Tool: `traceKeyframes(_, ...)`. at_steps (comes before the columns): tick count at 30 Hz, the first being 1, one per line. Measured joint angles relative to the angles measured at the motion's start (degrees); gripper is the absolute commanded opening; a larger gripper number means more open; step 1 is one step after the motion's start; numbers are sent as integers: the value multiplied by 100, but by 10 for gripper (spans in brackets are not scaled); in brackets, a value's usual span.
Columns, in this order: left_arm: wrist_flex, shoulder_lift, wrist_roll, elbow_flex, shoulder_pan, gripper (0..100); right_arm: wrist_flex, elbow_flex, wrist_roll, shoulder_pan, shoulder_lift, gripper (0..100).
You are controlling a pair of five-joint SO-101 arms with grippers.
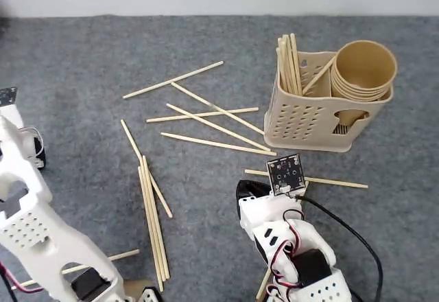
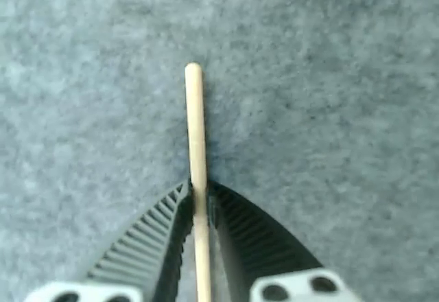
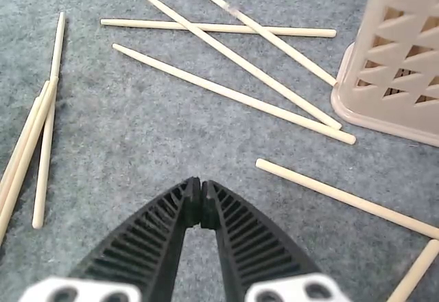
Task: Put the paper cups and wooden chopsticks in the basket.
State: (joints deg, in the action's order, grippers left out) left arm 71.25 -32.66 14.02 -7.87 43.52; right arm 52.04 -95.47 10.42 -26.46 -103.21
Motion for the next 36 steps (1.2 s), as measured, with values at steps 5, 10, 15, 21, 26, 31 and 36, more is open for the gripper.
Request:
traceKeyframes(5, 554, 809, -404, 0, -431, 12, 0, 0, 0, 0, 0, 9)
traceKeyframes(10, 1037, 1925, -897, 0, -1169, 12, 0, 0, 0, 0, 0, 9)
traceKeyframes(15, 1108, 3156, -1433, 0, -2119, 12, 0, 0, 0, 0, 0, 9)
traceKeyframes(21, 519, 4440, -2356, 0, -3437, 12, 0, 0, 0, 0, 0, 9)
traceKeyframes(26, -545, 4914, -3130, 0, -4413, 12, 0, 0, 0, 0, 0, 9)
traceKeyframes(31, -1925, 4958, -4088, 0, -4949, 12, 0, 0, 0, 0, 0, 9)
traceKeyframes(36, -3174, 4958, -4765, 0, -5626, 12, 0, 0, 0, 0, 0, 9)
